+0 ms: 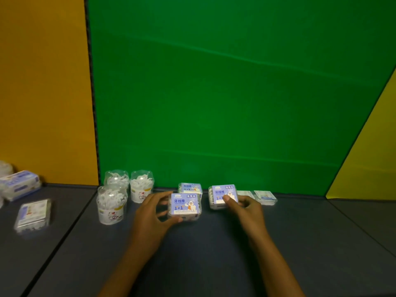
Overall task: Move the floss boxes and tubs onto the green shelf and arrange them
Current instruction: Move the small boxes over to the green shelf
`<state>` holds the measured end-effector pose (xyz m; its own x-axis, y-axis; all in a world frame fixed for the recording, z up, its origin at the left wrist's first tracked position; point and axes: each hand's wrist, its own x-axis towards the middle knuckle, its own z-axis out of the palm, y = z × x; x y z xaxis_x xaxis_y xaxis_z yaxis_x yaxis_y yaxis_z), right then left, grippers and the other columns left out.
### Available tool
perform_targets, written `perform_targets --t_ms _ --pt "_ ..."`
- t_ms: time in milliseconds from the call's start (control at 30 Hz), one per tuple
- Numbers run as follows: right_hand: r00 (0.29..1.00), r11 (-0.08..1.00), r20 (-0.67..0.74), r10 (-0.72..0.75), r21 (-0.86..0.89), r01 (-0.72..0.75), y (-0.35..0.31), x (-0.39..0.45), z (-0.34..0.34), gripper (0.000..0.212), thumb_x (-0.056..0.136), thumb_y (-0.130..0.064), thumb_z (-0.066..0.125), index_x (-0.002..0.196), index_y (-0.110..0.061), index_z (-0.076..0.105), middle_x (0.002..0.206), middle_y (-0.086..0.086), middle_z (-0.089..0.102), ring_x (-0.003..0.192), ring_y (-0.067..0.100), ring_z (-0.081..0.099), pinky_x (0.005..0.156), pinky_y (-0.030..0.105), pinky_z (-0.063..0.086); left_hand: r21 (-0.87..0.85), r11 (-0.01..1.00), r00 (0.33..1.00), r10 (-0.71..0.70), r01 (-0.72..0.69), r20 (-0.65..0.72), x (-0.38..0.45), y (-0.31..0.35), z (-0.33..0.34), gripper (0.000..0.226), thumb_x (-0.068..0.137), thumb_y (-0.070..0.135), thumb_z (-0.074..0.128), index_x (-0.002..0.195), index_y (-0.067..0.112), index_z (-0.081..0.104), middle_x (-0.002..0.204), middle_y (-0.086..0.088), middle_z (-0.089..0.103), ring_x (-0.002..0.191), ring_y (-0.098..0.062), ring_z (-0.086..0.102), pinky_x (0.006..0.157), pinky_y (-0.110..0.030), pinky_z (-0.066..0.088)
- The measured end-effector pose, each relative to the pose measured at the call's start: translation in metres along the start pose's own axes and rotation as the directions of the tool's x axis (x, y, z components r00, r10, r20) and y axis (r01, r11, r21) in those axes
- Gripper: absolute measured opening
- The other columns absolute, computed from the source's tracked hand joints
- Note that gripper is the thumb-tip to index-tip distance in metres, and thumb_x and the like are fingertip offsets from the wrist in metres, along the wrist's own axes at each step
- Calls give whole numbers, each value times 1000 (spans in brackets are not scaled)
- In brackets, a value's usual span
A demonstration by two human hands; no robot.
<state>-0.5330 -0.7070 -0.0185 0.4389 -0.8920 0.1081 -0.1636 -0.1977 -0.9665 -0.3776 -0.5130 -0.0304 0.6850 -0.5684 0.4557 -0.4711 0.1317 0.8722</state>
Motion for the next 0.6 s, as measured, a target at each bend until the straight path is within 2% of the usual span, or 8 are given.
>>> perform_targets --t_ms 167,267,333,433,600 --pt "1000 989 -17 24 -146 -26 24 40 21 55 67 -64 77 86 -12 70 82 3 75 82 22 71 80 43 57 34 999 1000 -19 19 18 20 -21 12 63 62 2 85 113 25 56 113 5 61 98 12 59 75 -8 51" --pt "998 970 -61 10 -241 -25 26 52 30 54 72 -64 73 82 -11 69 79 4 71 78 21 67 69 34 52 70 997 999 -14 11 29 23 -26 15 61 62 7 86 112 24 57 113 5 62 98 10 59 74 -6 49" --pt "997 949 -77 -17 -316 -8 23 56 34 54 78 -62 70 76 -8 65 74 5 67 74 21 62 59 28 42 92 996 999 -15 12 29 23 -28 15 61 61 11 87 113 24 58 113 6 62 98 8 60 75 -7 50" --pt "997 914 -67 -28 -406 -1 20 61 36 55 82 -63 64 65 -12 52 65 4 58 65 19 53 53 29 33 110 994 1000 -19 17 20 20 -29 16 60 61 13 88 111 27 58 110 11 62 96 9 60 76 -8 50" --pt "997 831 0 -71 -553 59 17 68 34 57 85 -65 58 60 -15 45 58 2 50 60 22 49 52 31 29 144 989 999 -27 24 21 19 -30 19 61 60 12 89 113 23 61 110 7 63 95 2 63 77 -14 53"
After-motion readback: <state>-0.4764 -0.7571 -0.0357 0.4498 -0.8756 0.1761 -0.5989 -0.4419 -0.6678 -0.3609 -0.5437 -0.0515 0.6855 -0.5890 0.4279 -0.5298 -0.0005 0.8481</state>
